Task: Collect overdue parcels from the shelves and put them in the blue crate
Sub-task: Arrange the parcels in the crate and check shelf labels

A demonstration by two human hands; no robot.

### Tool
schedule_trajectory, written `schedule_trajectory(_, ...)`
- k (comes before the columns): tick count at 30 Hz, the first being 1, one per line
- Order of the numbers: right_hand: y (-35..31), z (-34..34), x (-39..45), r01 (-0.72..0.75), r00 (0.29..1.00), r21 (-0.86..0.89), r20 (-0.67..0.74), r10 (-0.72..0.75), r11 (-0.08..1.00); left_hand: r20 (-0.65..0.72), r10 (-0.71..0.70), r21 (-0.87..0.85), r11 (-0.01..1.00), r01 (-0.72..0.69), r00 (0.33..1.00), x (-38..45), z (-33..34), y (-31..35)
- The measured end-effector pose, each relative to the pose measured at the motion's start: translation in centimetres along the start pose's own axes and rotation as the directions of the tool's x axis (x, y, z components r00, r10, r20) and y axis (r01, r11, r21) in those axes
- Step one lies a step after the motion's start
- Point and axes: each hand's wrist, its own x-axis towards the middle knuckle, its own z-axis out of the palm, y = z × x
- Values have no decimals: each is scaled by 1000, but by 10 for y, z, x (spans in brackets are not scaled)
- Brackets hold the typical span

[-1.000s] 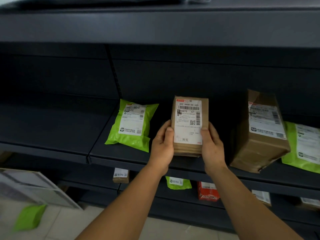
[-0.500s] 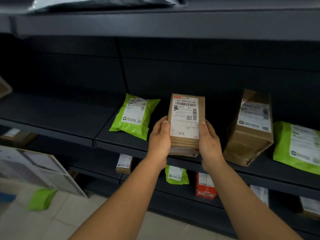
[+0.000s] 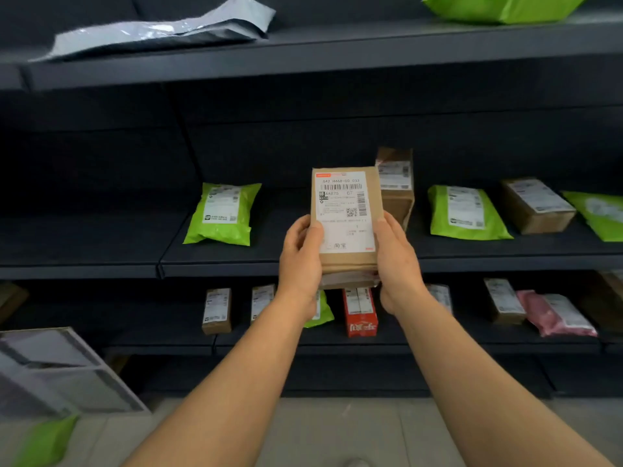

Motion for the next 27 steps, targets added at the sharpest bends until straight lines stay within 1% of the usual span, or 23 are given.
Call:
schedule_trajectory(6,-6,-62,-62,15,991,52,-133,-8,999,144,-39,76,997,28,989,-60,35,-13)
schedule_trajectory(11,-12,-120,-94,17,959,47,-285,-3,999,253,-93,104,992,68,963,-98,82,-28)
schedule_trajectory(16,-20,-193,-123,45,901,71,-434,-10,997,366,-143,141,985,97,920,-136,148,-50)
schedule_trajectory(20,-27,-265,-143,54,833,114,-553,18,992,445,-189,159,979,130,876,-172,211,-73)
schedule_trajectory(27,-35,-411,-172,50,727,127,-685,51,991,523,-283,207,957,202,804,-243,334,-120)
